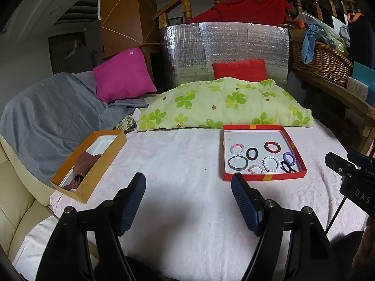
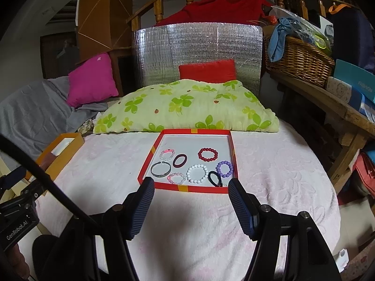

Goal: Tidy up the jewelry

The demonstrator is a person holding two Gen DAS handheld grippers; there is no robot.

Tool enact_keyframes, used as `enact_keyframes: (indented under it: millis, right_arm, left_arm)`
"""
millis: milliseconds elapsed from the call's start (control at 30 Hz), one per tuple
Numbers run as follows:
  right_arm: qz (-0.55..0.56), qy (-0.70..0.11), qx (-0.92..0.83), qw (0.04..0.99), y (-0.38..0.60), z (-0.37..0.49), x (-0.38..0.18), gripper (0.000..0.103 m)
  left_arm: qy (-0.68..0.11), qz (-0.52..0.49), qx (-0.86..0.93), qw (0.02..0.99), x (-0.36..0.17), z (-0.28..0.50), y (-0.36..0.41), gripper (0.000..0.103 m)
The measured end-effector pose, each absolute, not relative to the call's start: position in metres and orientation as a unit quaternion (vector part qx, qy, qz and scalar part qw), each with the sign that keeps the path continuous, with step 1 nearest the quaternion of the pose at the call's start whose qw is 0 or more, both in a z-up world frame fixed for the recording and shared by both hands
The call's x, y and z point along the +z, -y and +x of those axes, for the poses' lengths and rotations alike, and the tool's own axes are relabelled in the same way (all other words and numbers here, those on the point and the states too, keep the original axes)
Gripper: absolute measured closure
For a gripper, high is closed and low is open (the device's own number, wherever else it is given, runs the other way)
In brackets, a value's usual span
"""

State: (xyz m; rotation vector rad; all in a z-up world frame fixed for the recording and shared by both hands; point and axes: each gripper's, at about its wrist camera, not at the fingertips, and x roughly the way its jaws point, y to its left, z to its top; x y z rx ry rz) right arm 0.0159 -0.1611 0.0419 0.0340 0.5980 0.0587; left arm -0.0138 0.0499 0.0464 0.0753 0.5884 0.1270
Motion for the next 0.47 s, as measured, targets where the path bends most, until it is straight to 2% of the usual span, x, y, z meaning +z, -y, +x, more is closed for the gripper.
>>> enact_keyframes:
  millis: [300, 467]
  right_arm:
    - [0.021, -0.306, 0.039, 0.951, 0.158, 0.044, 0.03, 0.034]
    - [0.036, -0.302, 0.026, 0.952, 0.176, 0.059, 0.017, 0.034]
  left_arm:
    - [-0.298, 0.04, 0.07, 0.951, 0.039, 0.005, -0.051, 0.027]
    - [-0.312, 0.028, 0.056, 0.948, 0.014, 0.026, -0.054, 0.027]
